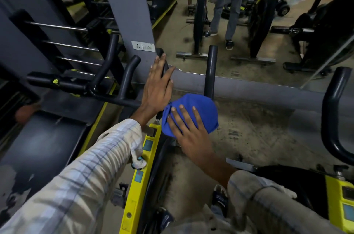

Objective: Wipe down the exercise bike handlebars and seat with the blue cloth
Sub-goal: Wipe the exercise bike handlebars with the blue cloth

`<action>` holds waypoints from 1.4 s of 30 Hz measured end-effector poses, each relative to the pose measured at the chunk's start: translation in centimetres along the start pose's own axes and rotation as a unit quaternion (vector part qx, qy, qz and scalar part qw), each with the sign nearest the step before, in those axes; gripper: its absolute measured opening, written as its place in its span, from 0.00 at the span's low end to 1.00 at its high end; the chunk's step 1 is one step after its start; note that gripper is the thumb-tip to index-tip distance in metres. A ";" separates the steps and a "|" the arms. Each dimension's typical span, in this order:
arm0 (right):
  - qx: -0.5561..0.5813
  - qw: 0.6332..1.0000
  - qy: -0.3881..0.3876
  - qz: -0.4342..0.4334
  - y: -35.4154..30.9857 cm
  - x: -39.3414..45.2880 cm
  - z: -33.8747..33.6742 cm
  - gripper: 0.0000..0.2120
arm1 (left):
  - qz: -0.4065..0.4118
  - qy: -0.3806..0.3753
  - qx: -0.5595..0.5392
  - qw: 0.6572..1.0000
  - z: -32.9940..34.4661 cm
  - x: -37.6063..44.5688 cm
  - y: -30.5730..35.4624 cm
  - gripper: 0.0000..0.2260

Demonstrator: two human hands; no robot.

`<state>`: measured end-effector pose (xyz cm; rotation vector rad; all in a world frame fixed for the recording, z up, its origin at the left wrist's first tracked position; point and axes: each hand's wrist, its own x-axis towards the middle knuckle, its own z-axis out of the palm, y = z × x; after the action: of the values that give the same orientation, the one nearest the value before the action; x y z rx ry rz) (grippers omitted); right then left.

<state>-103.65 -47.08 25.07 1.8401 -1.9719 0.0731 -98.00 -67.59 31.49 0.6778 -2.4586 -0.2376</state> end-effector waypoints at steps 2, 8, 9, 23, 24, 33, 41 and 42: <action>-0.021 0.998 0.006 -0.059 1.0 -0.2 0.3 0.30 | 0.010 -0.011 -0.004 1.000 -0.4 0.0 -0.3 0.22; -0.042 0.981 -0.016 -0.190 3.0 3.3 0.2 0.38 | 0.003 -0.059 0.041 0.997 -2.3 -2.8 -3.5 0.27; -0.034 0.979 -0.024 -0.201 3.0 4.0 0.0 0.38 | -0.014 -0.062 0.048 0.997 -2.5 -3.8 -4.3 0.28; 0.061 0.993 -0.037 -0.089 3.2 8.4 -0.9 0.31 | -0.106 -0.066 0.159 0.979 -2.5 -7.5 -5.5 0.30; 0.073 0.995 -0.032 -0.059 2.9 9.7 -1.1 0.31 | -0.118 -0.060 0.150 0.980 -2.5 -7.5 -5.6 0.30; 0.078 0.994 -0.039 -0.069 2.3 11.4 -1.0 0.29 | -0.145 -0.029 0.121 0.981 -1.8 -7.6 -5.8 0.29; 0.096 0.995 -0.040 -0.009 3.1 17.1 -1.6 0.29 | -0.161 -0.037 0.130 0.978 -1.8 -7.5 -5.5 0.30; 0.097 0.994 -0.040 -0.018 3.1 16.8 -1.6 0.30 | -0.160 -0.036 0.130 0.978 -1.8 -7.5 -5.5 0.30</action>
<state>-106.48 -61.91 33.15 2.0296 -2.0468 0.1898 -89.37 -68.44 27.65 1.2001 -2.4614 -0.0634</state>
